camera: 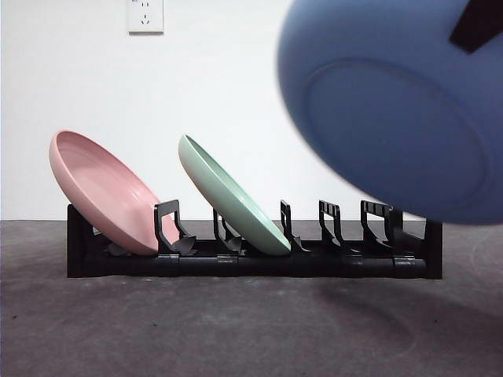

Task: Place the plate

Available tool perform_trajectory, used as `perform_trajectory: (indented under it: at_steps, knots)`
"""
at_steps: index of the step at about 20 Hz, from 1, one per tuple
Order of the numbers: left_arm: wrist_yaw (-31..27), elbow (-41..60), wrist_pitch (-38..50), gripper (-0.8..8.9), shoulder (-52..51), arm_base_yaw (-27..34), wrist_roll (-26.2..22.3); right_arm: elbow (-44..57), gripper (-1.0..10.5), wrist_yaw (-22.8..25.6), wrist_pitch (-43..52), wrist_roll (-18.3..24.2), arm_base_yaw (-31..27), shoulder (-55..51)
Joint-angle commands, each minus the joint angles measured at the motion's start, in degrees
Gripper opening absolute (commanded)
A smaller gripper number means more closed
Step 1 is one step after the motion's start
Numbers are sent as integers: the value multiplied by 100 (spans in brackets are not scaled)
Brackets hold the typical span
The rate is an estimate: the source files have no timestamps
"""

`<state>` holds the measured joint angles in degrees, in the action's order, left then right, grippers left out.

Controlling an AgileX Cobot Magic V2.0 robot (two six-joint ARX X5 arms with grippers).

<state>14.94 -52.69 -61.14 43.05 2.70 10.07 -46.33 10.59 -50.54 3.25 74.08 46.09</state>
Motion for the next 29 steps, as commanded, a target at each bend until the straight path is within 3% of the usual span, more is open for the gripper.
perform_trajectory:
  at_steps: [1,7,21,27,29]
  knots:
    - [15,-127,33,281,24,-15,7,-48,19,44,125,223,369,439]
    - [15,-127,28,281,24,-15,-11,-50,19,658,896,671,560,1965]
    - [13,-127,33,281,24,-15,-107,-50,19,848,2205,1993,553,3901]
    - [11,-127,31,281,24,-15,-107,-50,20,997,2181,1991,555,4330]
    - [13,-127,28,281,22,-15,-105,-50,90,1091,2159,1884,555,4382]
